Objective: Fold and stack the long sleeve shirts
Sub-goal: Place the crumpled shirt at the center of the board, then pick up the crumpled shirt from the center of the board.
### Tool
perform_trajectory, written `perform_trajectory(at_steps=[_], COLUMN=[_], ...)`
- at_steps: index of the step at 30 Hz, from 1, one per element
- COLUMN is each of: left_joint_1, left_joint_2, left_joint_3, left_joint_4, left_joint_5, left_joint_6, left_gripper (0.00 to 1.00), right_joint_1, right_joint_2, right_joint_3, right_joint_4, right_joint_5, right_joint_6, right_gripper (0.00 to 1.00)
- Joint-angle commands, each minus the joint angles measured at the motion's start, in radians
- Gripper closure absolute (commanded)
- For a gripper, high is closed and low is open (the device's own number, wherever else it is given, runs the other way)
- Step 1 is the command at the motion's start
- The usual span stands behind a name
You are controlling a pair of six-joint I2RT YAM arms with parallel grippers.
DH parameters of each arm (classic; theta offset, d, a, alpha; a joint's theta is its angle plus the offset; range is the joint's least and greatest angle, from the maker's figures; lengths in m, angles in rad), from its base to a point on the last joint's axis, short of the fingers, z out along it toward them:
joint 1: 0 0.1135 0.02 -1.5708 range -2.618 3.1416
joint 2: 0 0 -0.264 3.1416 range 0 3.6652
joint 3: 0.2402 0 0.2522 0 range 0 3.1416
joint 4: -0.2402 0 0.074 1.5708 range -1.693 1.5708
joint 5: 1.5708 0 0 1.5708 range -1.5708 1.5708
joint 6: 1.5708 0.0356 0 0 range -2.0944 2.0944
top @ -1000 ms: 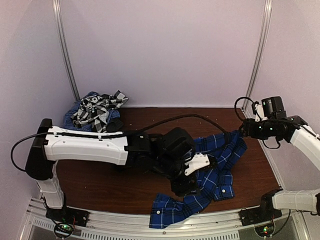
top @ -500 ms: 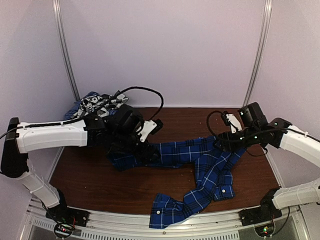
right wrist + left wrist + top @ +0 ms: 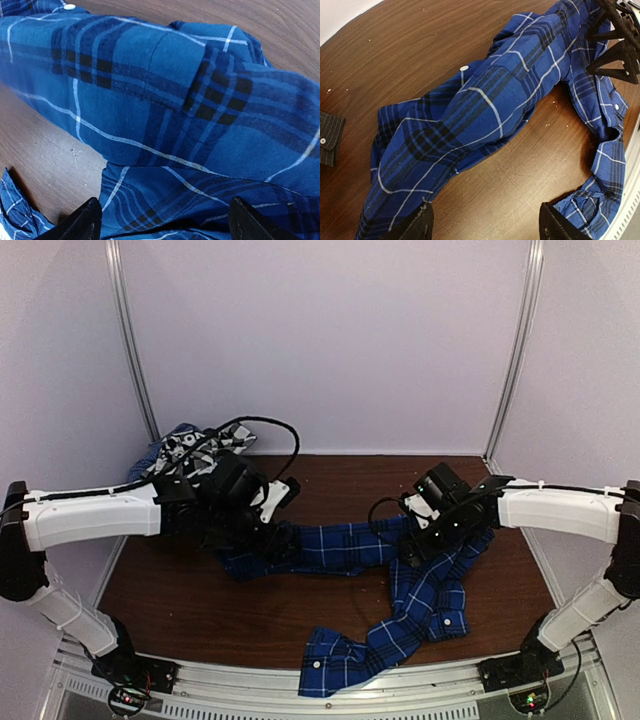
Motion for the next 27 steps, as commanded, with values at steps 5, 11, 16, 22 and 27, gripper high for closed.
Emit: perform_trajectory(at_steps=[5,11,16,22,27], left_joint_1=[0.015,0.052,0.067,0.089,0.091], left_joint_2=[-0.023,-0.033,-0.052,-0.077,-0.101], left_joint_3=[-0.044,-0.073,-0.09,-0.116,-0.142], left_joint_4=[0.011,0.009,0.002,-0.002,-0.01], left_joint_5=[-0.034,-0.015,-0.023,-0.02,-0.014], left_joint_6=[-0.017,-0.023,-0.021,-0.027,-0.017], left_gripper=[0.26,0.26,0.26,0.26,0.22], right_joint_1=[0.045,0.045,0.046,0.046,0.045], right_joint_2=[0.093,0.143,0.145,0.13,0.103], right_joint_3=[-0.033,-0.035,-0.04,-0.065,-0.074], right_joint_4=[0.075,0.092,0.108,0.139,0.146], right_joint_5=[0.03,0.075,0.084,0.068,0.075], right_joint_6=[0.01,0.011,0.011,0.029,0.031], right_gripper=[0.26,0.53,0.71,0.81,1.0])
